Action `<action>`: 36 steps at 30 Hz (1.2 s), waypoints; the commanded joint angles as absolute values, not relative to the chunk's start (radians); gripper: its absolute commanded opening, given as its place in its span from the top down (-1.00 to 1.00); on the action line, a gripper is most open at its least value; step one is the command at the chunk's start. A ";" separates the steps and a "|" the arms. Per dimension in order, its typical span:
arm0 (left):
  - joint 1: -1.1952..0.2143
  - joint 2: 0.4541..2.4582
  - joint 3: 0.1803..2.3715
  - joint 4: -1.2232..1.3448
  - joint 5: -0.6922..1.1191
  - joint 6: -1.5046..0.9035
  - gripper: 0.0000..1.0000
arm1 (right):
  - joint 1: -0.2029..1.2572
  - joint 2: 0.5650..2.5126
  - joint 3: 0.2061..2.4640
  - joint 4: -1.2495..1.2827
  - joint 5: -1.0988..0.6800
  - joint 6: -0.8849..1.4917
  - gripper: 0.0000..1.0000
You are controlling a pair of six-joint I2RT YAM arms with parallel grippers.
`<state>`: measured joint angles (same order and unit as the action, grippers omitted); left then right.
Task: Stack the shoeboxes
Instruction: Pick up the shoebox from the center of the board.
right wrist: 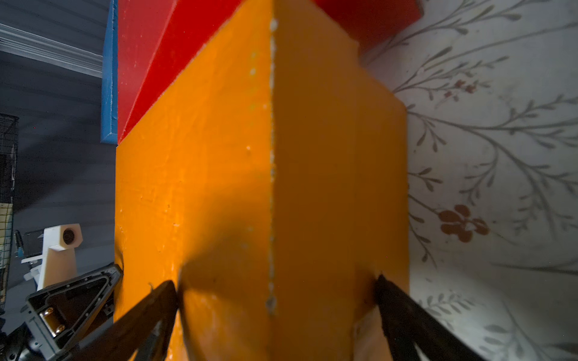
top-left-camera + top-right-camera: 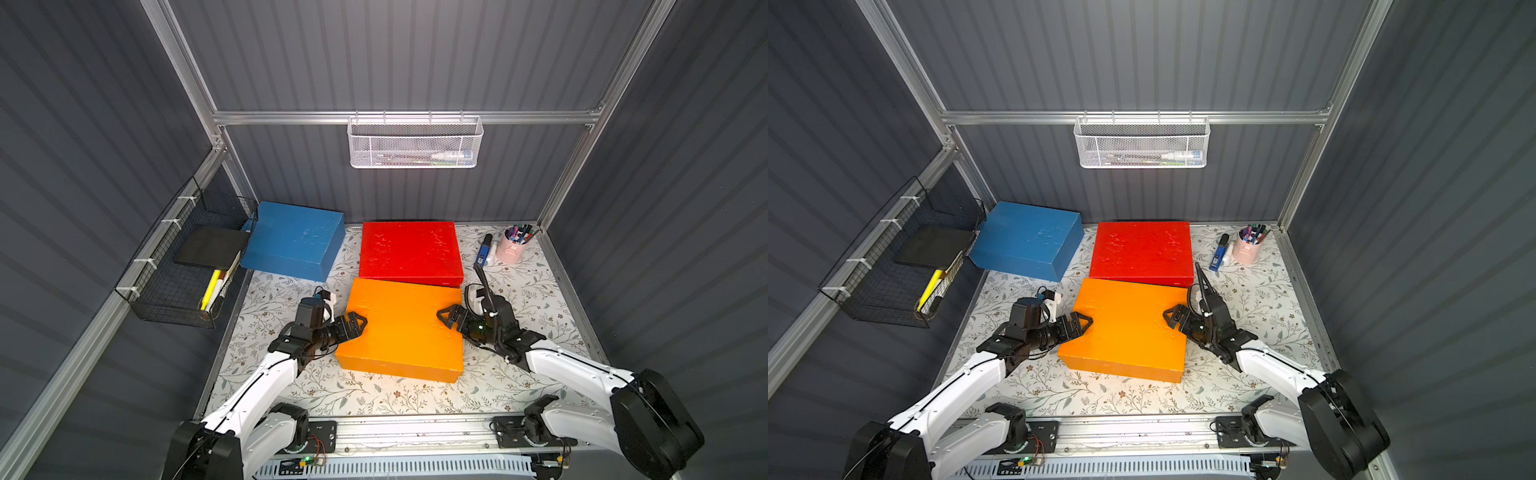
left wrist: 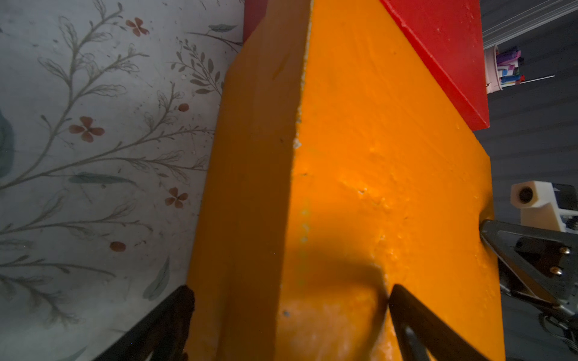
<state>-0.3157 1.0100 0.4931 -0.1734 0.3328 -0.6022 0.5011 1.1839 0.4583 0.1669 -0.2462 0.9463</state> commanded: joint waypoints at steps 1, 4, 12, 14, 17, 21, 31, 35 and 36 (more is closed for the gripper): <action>-0.322 1.001 0.468 -0.144 0.395 -0.632 -0.98 | 0.538 1.185 0.494 0.148 -0.210 0.954 -0.98; -0.322 1.015 0.472 -0.128 0.437 -0.637 -0.98 | 0.570 1.171 0.514 0.118 -0.178 0.947 -0.98; -0.324 0.986 0.501 -0.147 0.504 -0.649 -0.98 | 0.628 1.115 0.549 0.037 -0.084 0.928 -0.98; -0.324 0.967 0.514 -0.167 0.509 -0.652 -0.98 | 0.639 1.101 0.560 0.020 -0.070 0.923 -0.98; -0.325 0.947 0.547 -0.210 0.510 -0.655 -0.98 | 0.653 1.083 0.586 -0.016 -0.050 0.909 -0.98; -0.327 0.929 0.601 -0.265 0.529 -0.652 -0.98 | 0.663 1.063 0.615 -0.050 -0.035 0.896 -0.98; -0.333 0.906 0.734 -0.368 0.544 -0.640 -0.98 | 0.696 1.011 0.692 -0.137 -0.036 0.866 -0.98; -0.334 0.904 0.801 -0.405 0.545 -0.636 -0.98 | 0.714 0.976 0.734 -0.176 -0.035 0.853 -0.98; -0.334 0.905 0.819 -0.413 0.546 -0.635 -0.98 | 0.717 0.966 0.746 -0.187 -0.030 0.851 -0.98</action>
